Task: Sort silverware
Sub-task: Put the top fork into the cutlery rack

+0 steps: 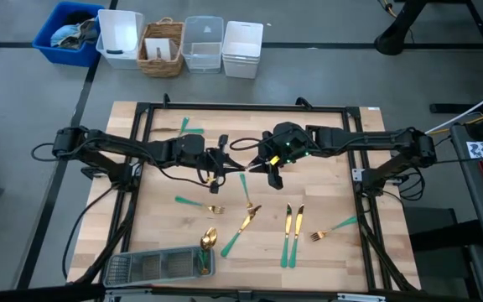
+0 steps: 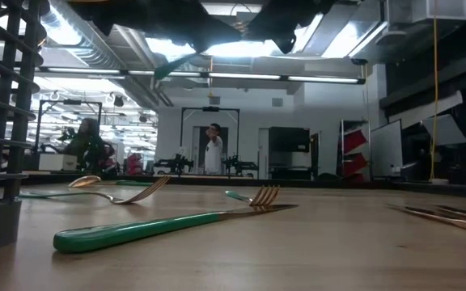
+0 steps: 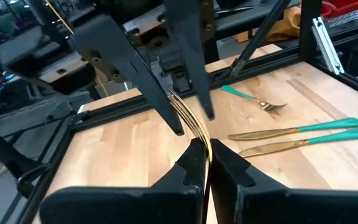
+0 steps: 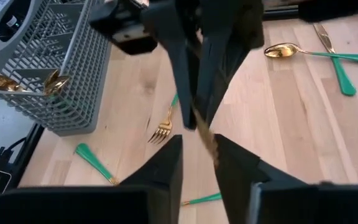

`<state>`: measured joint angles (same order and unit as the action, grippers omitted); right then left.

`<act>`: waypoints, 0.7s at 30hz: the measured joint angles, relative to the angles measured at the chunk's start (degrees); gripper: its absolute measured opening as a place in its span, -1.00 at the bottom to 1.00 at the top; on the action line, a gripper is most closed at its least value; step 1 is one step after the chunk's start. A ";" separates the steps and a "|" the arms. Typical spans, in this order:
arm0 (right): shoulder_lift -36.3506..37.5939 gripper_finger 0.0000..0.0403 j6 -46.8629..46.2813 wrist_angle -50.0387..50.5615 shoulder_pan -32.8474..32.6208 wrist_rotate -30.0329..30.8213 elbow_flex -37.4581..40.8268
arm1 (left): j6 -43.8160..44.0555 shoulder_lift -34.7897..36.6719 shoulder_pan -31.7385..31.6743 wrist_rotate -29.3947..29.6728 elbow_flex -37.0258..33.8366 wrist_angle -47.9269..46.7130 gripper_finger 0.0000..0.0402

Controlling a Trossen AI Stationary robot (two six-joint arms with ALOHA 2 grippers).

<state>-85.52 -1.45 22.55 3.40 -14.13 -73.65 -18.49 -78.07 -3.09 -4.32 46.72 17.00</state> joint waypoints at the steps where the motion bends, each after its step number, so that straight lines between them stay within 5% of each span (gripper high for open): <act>1: 0.00 -0.49 0.00 -0.04 0.02 0.06 0.00 | 0.52 0.79 -0.01 0.00 0.00 -0.98 -0.99; 8: 2.18 -0.40 4.26 0.73 0.02 1.05 0.00 | 8.77 9.75 0.22 0.25 0.00 -8.99 -0.99; 14: 6.84 -0.42 6.67 3.01 0.00 7.25 0.00 | 25.30 19.38 4.44 1.30 -1.24 -12.93 -0.99; 21: 9.46 -0.42 7.98 5.72 0.00 9.12 0.00 | 34.59 26.78 17.84 21.07 -9.60 -3.27 -0.99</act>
<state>-76.06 6.52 28.26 3.40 -5.01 -73.65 16.10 -51.29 14.75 16.76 37.12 13.73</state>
